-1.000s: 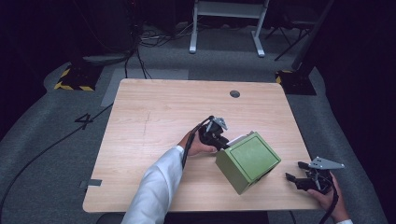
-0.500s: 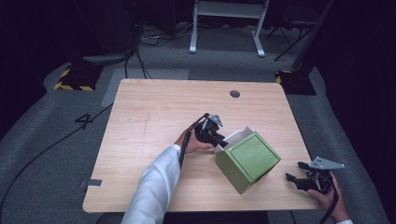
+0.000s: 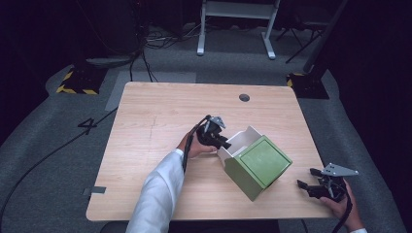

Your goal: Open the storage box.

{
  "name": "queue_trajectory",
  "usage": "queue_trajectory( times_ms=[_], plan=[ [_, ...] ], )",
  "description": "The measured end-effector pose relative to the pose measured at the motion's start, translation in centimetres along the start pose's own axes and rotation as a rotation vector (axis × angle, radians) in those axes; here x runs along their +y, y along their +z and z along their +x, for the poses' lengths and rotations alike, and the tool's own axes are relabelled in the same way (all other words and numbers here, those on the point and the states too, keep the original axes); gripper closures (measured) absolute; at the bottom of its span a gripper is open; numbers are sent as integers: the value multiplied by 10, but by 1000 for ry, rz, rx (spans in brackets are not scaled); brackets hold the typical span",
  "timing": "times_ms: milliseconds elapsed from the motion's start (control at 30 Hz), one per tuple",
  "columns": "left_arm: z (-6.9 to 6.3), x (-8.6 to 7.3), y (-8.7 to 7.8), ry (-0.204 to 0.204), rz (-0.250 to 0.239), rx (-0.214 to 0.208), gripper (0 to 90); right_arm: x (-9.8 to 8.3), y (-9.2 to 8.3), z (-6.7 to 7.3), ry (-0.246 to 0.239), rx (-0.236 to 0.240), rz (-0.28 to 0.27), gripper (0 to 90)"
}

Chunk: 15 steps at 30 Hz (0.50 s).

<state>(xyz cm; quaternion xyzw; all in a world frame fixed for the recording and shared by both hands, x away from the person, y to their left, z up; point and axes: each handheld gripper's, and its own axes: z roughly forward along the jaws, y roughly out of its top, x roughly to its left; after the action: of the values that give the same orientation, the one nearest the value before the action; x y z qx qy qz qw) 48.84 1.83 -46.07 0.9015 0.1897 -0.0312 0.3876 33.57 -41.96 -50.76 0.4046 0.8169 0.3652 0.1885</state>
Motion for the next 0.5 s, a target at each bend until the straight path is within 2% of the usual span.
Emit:
queue_trajectory(
  times_ms=[167,200,433,500],
  plan=[
    [5,-4,-3,-10,-11,22,689,0,0,0,0,0,0,190],
    [7,-6,-4,-25,-19,30,689,0,0,0,0,0,0,190],
    [11,-9,-8,-33,-25,42,687,0,0,0,0,0,0,190],
    [14,-12,-9,-52,-35,38,673,0,0,0,0,0,0,190]
  ],
)
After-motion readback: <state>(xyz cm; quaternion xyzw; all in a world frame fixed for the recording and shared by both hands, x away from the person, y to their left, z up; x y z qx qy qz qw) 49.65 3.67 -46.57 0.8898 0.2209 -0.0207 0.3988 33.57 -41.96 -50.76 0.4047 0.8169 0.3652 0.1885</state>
